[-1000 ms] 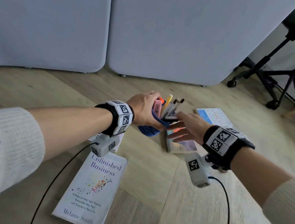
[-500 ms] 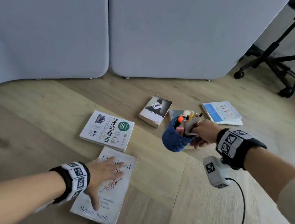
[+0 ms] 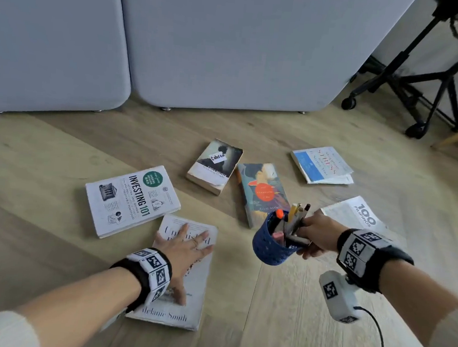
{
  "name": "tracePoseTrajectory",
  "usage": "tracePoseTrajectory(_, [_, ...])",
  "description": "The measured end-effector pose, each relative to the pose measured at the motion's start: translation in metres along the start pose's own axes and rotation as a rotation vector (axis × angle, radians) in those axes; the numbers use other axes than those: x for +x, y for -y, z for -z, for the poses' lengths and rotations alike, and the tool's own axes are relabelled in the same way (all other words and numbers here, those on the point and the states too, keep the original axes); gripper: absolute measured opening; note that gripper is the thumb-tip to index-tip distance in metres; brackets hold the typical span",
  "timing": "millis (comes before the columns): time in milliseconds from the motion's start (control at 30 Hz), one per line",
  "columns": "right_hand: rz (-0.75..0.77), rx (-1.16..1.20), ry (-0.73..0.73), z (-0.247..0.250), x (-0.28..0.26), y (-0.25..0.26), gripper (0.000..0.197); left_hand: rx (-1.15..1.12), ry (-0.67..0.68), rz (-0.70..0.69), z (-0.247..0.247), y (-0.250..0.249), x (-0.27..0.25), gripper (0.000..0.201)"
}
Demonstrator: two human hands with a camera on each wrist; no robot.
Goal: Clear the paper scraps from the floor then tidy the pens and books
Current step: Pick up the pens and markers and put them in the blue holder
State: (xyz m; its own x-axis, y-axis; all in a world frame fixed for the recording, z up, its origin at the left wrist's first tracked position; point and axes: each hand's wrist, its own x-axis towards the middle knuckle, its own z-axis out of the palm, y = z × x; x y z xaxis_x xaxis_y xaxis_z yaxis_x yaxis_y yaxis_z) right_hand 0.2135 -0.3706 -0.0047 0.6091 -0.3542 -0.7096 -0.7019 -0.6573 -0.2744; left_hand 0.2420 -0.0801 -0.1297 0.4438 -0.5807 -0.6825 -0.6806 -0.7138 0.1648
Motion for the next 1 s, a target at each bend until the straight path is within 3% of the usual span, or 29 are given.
tracePoseTrajectory(133, [0.017,-0.054,0.087,-0.013,0.016,-0.001,0.014,0.042,-0.053,-0.025,0.015,0.006,0.004,0.117])
tracePoseTrajectory(267, [0.083,-0.145,0.024,-0.028,0.033,-0.004,0.011,-0.009,-0.214,-0.011,0.047,0.009,0.007,0.079])
tracePoseTrajectory(367, [0.101,-0.195,0.023,-0.035,0.034,-0.011,0.022,-0.032,-0.266,0.011,0.065,0.006,0.015,0.058])
tracePoseTrajectory(533, [0.094,-0.066,0.089,-0.027,0.033,-0.028,0.029,-0.133,-0.355,0.053,0.077,0.003,0.028,0.053])
tracePoseTrajectory(667, [0.097,0.172,0.023,-0.006,0.03,-0.028,0.025,-0.291,-0.39,0.082,0.09,0.004,0.02,0.043])
tracePoseTrajectory(800, [0.083,0.225,-0.119,0.03,0.002,-0.009,0.023,-0.399,-0.357,0.195,0.114,0.02,-0.017,0.032])
tracePoseTrajectory(1000, [0.018,0.002,-0.265,0.098,-0.084,0.018,0.025,-0.515,-0.361,0.421,0.171,0.046,-0.128,0.013])
